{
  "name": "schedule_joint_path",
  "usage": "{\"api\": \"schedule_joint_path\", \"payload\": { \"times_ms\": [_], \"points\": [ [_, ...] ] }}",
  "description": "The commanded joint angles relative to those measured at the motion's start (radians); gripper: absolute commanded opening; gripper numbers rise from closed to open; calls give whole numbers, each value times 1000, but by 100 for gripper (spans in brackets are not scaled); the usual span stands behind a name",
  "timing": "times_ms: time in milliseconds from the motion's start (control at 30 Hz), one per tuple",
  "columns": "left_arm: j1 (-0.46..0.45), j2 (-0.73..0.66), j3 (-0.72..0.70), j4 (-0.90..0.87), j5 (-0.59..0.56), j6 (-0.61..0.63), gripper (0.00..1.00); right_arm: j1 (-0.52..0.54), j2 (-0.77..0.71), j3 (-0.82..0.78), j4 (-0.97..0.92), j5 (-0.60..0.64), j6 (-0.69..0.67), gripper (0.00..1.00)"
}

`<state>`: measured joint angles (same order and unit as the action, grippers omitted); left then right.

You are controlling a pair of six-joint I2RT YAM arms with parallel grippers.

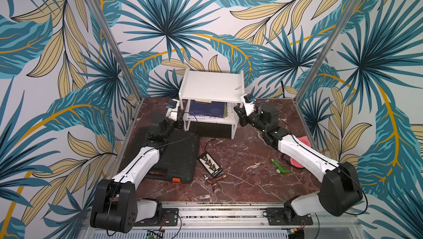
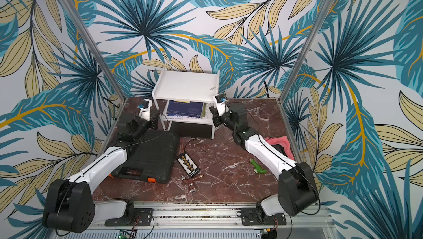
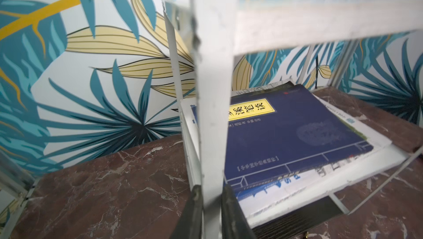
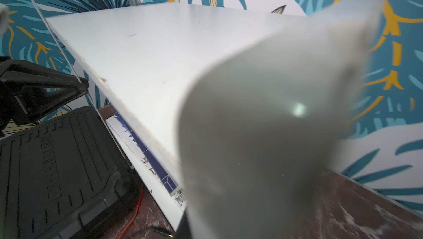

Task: Wipe the bookshelf clean with a cloth
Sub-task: Move the shelf to the center of the board.

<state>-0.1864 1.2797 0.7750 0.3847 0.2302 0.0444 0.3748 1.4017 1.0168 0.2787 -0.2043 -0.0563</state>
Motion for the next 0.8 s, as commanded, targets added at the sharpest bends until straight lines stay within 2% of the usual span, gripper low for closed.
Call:
{"api": "schedule_joint_path", "payload": {
  "times_ms": [0, 67, 267, 333, 433, 567, 767],
  "points": [
    [-130, -53, -35, 6, -122, 21, 7, -77, -103, -113, -120, 78, 9, 0],
    [-218, -62, -35, -16, -203, 33, 0, -96, -155, -170, -117, 80, 6, 0],
    [-456, -69, -23, -40, -456, 29, 0, -141, -175, -267, -60, 76, 44, 0],
    [-505, -59, -6, -57, -499, 12, 0, -161, -165, -276, -45, 81, 68, 0],
    [-532, -31, 15, -78, -523, -18, 0, -209, -140, -263, -54, 8, 110, 0],
    [-534, -8, 22, -77, -528, -64, 0, -231, -109, -261, -40, 7, 151, 0],
    [-535, 25, 24, -65, -523, -104, 3, -249, -210, -278, -163, 5, 173, 18]
  ]
}}
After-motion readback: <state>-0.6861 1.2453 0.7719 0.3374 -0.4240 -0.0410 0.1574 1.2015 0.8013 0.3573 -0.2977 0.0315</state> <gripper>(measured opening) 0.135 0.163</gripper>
